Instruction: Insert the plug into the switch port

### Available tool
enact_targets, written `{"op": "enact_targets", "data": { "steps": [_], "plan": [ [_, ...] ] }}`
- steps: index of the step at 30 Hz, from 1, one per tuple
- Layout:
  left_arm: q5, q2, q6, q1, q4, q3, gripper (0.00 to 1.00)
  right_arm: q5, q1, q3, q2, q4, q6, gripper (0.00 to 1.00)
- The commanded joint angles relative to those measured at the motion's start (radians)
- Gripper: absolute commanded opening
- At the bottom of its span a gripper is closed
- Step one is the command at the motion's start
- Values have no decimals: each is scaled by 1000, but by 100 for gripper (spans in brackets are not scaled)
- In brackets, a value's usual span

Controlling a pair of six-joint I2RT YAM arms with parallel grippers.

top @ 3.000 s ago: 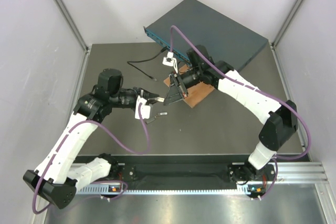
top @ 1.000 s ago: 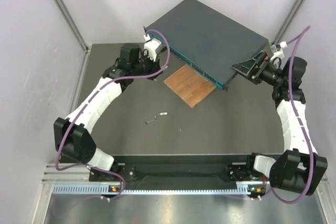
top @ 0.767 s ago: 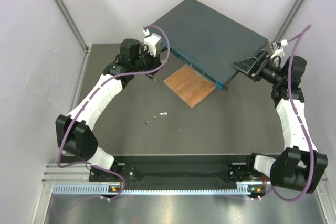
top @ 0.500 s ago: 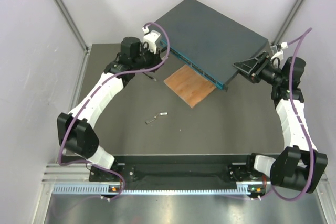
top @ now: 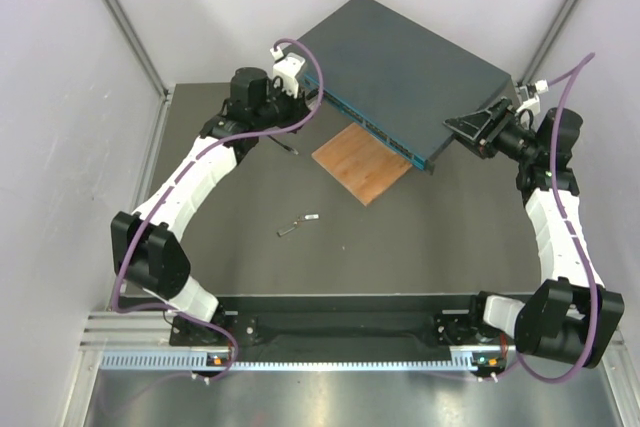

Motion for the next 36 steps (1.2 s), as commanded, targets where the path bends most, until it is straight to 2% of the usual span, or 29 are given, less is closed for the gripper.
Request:
{"op": "enact_targets", "data": {
  "steps": [1, 36],
  "plan": [
    [2, -2, -2, 5, 66, 43, 0, 25, 23, 22, 12, 91, -80, 0],
    [14, 56, 14, 5, 98, 73, 0, 18, 34, 60, 35, 56, -115, 0]
  ]
}}
